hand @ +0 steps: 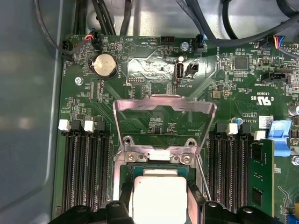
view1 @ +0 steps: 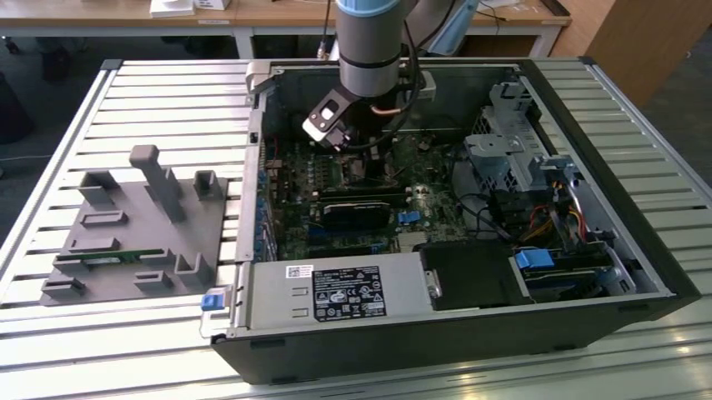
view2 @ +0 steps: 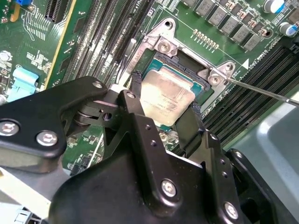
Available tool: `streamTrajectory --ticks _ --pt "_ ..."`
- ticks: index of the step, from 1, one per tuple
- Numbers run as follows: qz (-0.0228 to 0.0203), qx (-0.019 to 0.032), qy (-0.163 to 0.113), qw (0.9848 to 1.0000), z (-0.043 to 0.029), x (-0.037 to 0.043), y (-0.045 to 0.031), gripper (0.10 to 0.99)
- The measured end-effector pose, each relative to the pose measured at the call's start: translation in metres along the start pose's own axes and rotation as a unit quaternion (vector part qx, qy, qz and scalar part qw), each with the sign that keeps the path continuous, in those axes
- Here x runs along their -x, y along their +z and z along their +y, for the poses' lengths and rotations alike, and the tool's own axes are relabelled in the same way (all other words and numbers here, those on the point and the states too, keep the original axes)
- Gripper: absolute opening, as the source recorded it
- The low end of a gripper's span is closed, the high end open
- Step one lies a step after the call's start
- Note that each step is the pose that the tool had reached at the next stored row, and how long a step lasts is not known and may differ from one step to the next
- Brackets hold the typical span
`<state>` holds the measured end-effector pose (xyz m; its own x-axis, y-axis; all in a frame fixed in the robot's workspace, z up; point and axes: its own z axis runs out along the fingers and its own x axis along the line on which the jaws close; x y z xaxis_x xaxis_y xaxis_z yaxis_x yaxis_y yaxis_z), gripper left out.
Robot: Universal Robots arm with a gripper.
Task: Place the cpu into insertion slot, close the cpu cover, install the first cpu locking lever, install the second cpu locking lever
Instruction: 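Place the cpu into insertion slot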
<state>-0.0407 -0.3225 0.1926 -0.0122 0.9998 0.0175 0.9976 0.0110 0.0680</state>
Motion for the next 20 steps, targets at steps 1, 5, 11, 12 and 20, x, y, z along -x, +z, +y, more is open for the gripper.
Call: streamTrajectory --ticks 1,5,11,12,20 --pt "-0.0001 -0.0001 0.000 1.0000 -0.0001 0.0001 0.0006 0.541" --pt "0.0002 0.0000 0.000 1.0000 -0.0001 0.0000 0.0016 0.541" --pt "0.0002 0.0000 0.000 1.0000 -0.0001 0.0000 0.0017 0.541" --pt "0.0010 0.0004 0.000 1.0000 0.0000 -0.0003 0.0021 0.549" --pt "0.0002 0.0000 0.000 1.0000 -0.0001 -0.0001 0.0015 0.612"
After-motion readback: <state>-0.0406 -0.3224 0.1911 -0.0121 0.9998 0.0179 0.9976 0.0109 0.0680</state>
